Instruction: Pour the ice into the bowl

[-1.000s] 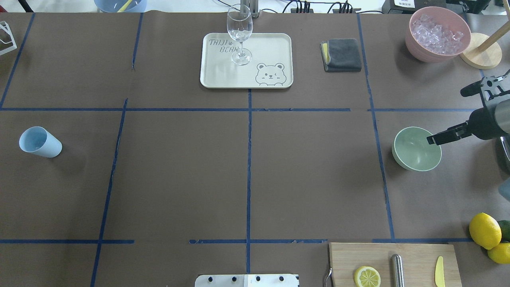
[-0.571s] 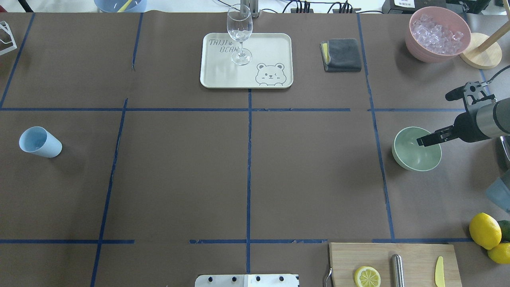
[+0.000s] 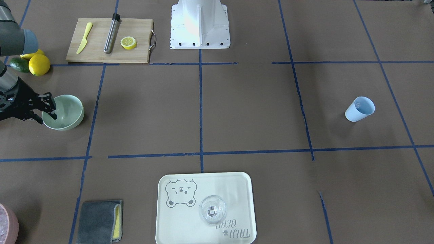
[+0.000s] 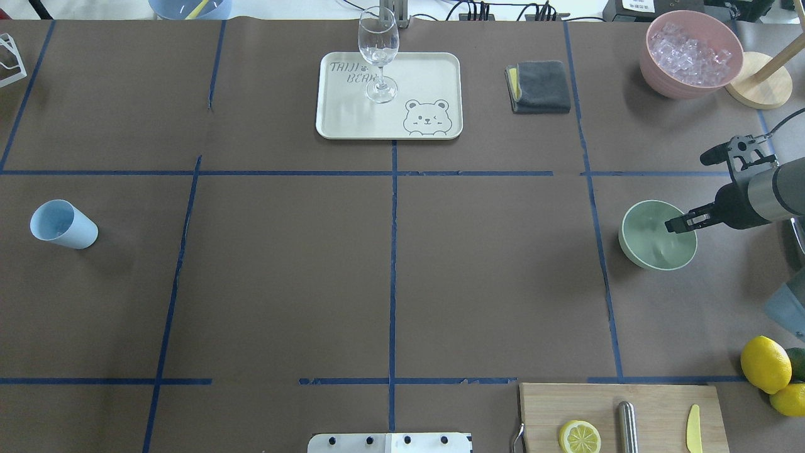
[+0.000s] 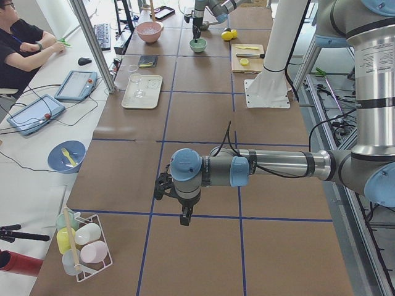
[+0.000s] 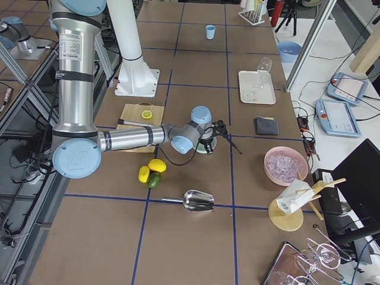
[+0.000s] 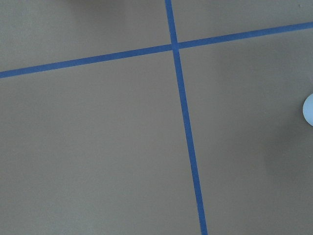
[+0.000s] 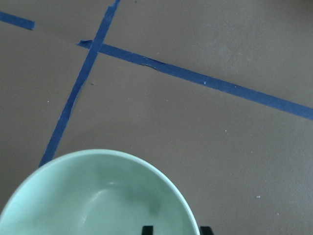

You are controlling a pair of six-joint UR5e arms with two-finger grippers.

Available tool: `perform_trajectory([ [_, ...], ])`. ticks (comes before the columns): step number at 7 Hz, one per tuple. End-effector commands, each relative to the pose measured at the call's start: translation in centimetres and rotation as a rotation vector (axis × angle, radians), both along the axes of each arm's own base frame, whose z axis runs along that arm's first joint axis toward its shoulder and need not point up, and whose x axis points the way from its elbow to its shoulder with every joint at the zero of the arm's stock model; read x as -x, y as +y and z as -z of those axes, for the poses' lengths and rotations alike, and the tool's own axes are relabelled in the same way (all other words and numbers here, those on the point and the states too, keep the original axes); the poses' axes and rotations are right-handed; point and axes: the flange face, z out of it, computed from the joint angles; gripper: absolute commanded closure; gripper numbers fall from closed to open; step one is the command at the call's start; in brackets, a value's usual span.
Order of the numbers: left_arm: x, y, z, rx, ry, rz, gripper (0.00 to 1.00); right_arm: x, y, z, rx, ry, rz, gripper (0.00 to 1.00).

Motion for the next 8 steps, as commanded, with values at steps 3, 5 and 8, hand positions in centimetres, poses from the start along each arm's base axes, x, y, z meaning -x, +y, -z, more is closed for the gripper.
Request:
perform_trajectory([
  [3, -0.1, -0.1, 0.1, -0.001, 0.0, -0.001, 0.0, 1.7, -1.6, 5.6, -0.031, -0.081, -0.014, 1.0],
  [5, -0.1, -0.1, 0.1, -0.001, 0.0, -0.001, 0.0, 8.6, -3.9, 16.4, 0.068, -0.226, -0.072, 1.0],
  [8, -0.1, -0.1, 0.1, -0.003, 0.0, -0.001, 0.0, 23.1, -2.0, 32.8, 0.168, -0.212, -0.119, 1.0],
])
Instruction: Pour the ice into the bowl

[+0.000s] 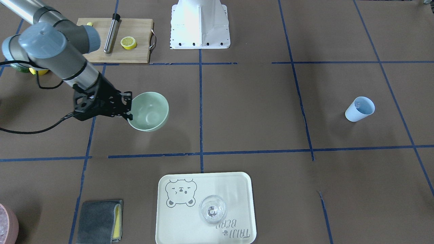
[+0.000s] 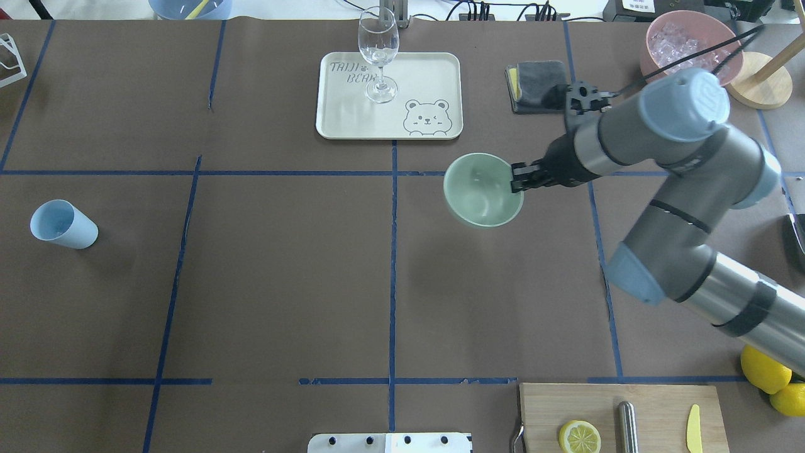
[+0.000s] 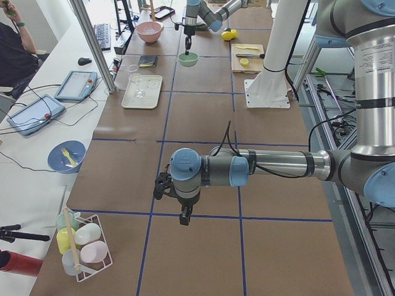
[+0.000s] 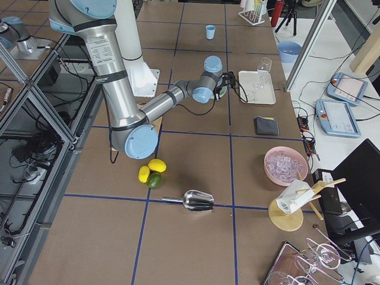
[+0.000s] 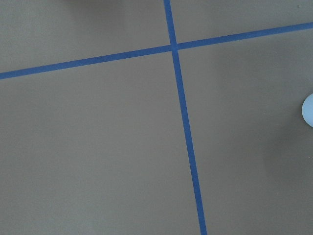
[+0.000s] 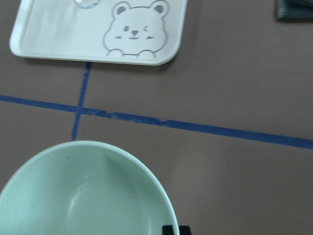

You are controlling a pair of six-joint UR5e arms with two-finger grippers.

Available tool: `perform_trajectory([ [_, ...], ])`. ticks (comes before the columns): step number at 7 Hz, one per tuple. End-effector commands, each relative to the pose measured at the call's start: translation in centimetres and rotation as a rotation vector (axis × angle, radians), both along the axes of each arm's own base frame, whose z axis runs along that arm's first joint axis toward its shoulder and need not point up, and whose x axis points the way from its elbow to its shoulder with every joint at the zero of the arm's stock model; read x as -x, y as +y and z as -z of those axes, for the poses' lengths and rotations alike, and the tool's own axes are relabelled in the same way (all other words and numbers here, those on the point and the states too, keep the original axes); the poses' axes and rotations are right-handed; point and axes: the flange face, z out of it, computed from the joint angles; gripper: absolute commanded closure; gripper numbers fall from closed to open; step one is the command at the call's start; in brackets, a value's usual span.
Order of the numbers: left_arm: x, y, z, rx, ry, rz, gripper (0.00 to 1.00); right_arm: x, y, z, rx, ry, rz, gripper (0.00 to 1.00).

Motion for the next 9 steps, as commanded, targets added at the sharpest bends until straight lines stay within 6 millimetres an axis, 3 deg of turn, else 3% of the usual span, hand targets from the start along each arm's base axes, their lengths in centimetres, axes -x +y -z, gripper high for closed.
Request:
perform_trajectory([
  [1, 0.1, 0.0, 0.0, -0.001, 0.0, 0.002, 0.0, 9.9, 3.3, 10.9, 0.063, 0.062, -0.065, 1.0],
  [2, 0.0, 0.0, 0.1, -0.002, 0.0, 0.0, 0.0, 14.7, 3.7, 14.7, 0.1, 0.088, -0.086, 1.0],
  [4, 0.0, 0.0, 0.2, -0.005, 0.0, 0.0, 0.0, 24.0, 4.6, 18.8, 0.147, 0.139, -0.118, 1.0],
  [5, 0.0, 0.0, 0.2, -0.005, 0.001, 0.0, 0.0, 26.6, 6.2, 19.1, 0.152, 0.155, -0.14, 1.0],
  [7, -0.1, 0.0, 0.3, -0.003, 0.021, 0.001, 0.0, 28.1, 7.7, 19.4, 0.149, 0.161, -0.137, 1.0],
  [8, -0.1, 0.0, 0.3, -0.003, 0.021, 0.001, 0.0, 28.0, 7.7, 19.5, 0.148, 0.161, -0.14, 0.26],
  [9, -0.1, 0.0, 0.3, -0.003, 0.021, 0.001, 0.0, 27.9, 7.6, 19.9, 0.138, 0.157, -0.16, 0.0],
])
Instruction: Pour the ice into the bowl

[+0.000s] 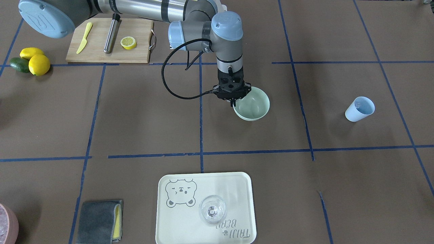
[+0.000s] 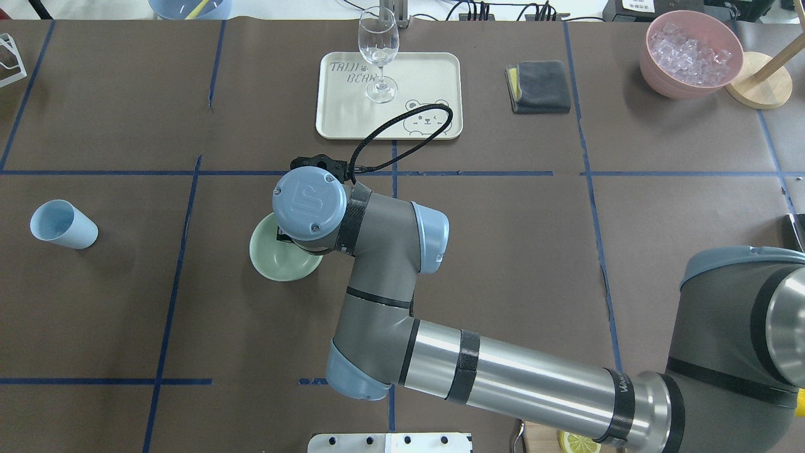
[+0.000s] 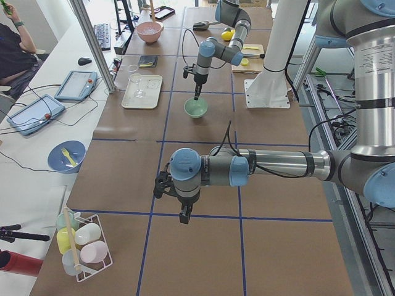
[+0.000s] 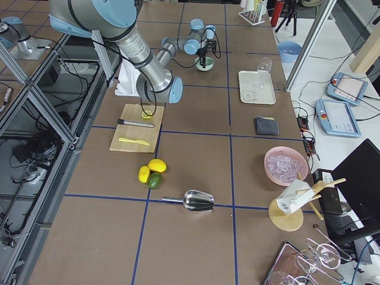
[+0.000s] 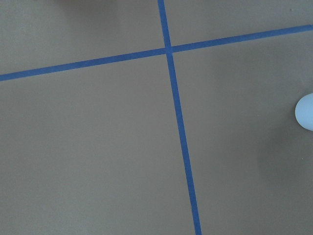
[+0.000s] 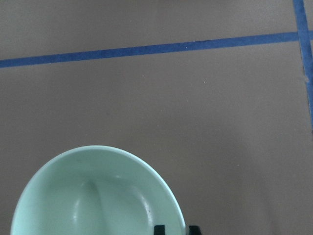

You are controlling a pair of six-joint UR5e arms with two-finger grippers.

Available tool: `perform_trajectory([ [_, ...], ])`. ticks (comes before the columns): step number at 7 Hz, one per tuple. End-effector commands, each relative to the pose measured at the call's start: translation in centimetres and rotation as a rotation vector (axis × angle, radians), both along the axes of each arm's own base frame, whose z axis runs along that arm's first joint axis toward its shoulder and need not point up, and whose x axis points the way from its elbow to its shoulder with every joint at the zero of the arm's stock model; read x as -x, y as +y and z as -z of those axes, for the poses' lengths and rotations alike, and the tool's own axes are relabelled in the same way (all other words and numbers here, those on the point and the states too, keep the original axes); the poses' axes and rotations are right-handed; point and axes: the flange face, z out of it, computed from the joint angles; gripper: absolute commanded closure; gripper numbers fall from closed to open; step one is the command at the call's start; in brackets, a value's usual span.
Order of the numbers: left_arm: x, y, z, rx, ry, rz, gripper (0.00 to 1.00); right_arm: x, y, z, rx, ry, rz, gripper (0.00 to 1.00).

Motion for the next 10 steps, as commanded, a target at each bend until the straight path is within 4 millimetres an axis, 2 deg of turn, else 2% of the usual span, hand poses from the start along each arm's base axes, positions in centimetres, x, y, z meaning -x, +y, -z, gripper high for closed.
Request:
perform_trajectory([
  [1, 0.0, 0.0, 0.0, 0.0, 0.001, 0.0, 0.0, -0.5, -0.2, 1.1, -0.023, -0.012, -0.014, 0.0],
  [2, 0.0, -0.2, 0.3, -0.012, 0.0, 0.0, 0.0, -3.2, -2.3, 2.3, -0.03, -0.038, -0.042, 0.0],
  [3, 0.0, -0.7, 1.4, -0.064, -0.003, 0.0, 0.0, -7.0, -6.5, 1.8, -0.018, -0.052, -0.028, 0.0],
  [4, 0.0, -1.0, 2.8, -0.1, -0.007, 0.002, 0.0, -12.9, -10.1, -0.9, -0.03, -0.066, 0.024, 0.0],
  [5, 0.0, -1.2, 3.6, -0.132, -0.011, -0.001, 0.0, -20.1, -12.3, -6.1, -0.102, -0.049, 0.081, 0.0],
  [7, -0.4, -2.9, 7.1, -0.303, -0.002, -0.011, 0.0, -40.2, -18.6, -19.0, -0.204, -0.015, 0.217, 0.0],
  [8, -0.5, -3.3, 7.4, -0.353, -0.001, -0.01, 0.0, -48.0, -19.9, -25.3, -0.272, 0.028, 0.273, 0.0],
  [9, -0.4, -3.6, 7.9, -0.46, -0.008, -0.004, 0.0, -54.8, -20.3, -31.5, -0.33, 0.098, 0.318, 0.0],
  [10, -0.4, -3.9, 8.8, -0.575, -0.013, -0.004, 0.0, -61.3, -19.4, -36.4, -0.35, 0.159, 0.346, 0.0],
])
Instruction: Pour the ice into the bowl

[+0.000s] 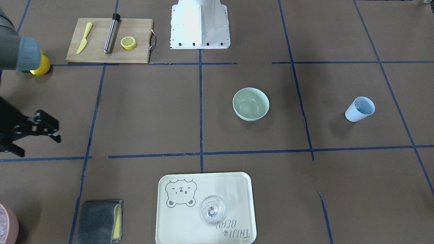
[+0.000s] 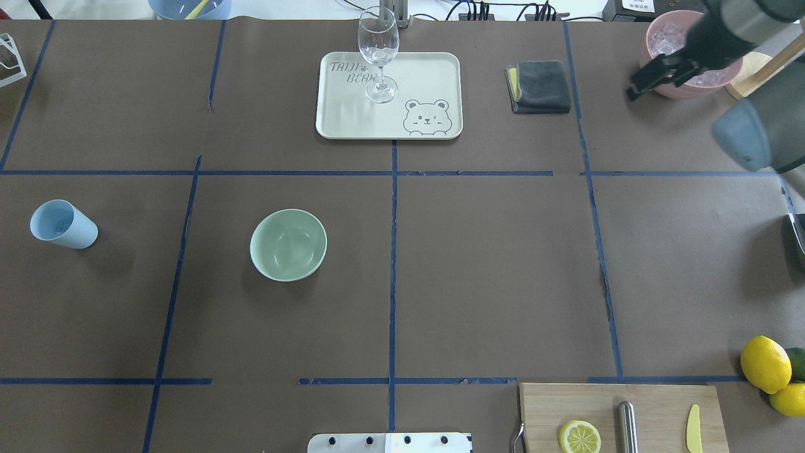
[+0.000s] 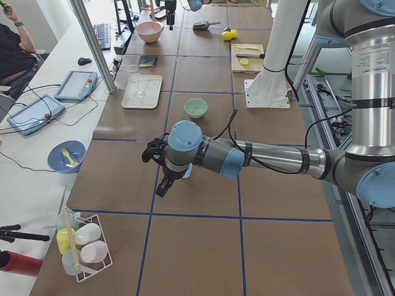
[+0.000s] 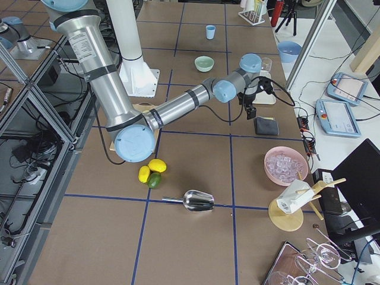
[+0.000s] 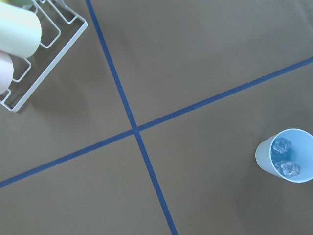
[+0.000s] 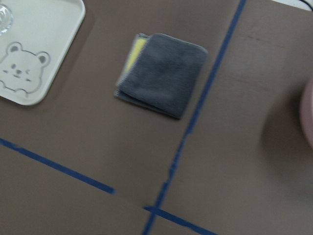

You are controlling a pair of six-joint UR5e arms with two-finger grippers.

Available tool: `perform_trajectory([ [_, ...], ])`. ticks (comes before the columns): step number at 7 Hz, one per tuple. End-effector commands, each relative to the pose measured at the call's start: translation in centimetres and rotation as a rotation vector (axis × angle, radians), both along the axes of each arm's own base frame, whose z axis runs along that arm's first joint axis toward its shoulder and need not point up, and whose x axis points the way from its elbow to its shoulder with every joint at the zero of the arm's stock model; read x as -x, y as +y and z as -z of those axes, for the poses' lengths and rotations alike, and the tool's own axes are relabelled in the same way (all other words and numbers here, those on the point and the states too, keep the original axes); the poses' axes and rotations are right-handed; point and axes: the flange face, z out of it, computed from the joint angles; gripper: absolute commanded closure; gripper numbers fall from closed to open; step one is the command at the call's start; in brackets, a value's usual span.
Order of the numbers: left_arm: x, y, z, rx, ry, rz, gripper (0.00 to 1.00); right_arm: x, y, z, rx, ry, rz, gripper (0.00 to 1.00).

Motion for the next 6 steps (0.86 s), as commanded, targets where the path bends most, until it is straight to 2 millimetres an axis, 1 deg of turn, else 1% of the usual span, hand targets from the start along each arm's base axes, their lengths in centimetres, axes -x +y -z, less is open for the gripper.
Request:
perform_trajectory([
  [1, -0.1, -2.9, 3.1, -0.291, 0.019, -0.012, 0.0, -13.3, 2.9, -11.0, -0.066, 0.115, 0.062, 0.0],
  [2, -0.6, -2.9, 4.1, -0.217, 0.131, 0.11, 0.0, -18.0, 4.3, -14.4, -0.042, 0.135, 0.03, 0.0],
  [3, -3.4, -2.5, 5.8, -0.173, 0.256, 0.178, 0.0, -20.8, 6.8, -17.5, 0.003, 0.132, 0.003, 0.0],
  [4, -5.5, -2.3, 6.2, -0.206, 0.27, 0.181, 0.0, -21.5, 9.0, -19.8, 0.045, 0.14, -0.013, 0.0],
  [5, -8.3, -1.7, 5.9, -0.245, 0.245, 0.225, 0.0, -21.5, 9.8, -20.5, 0.058, 0.13, -0.012, 0.0],
  [6, -12.5, -1.1, 5.8, -0.244, 0.27, 0.247, 0.0, -21.4, 10.5, -21.1, 0.078, 0.121, -0.016, 0.0],
])
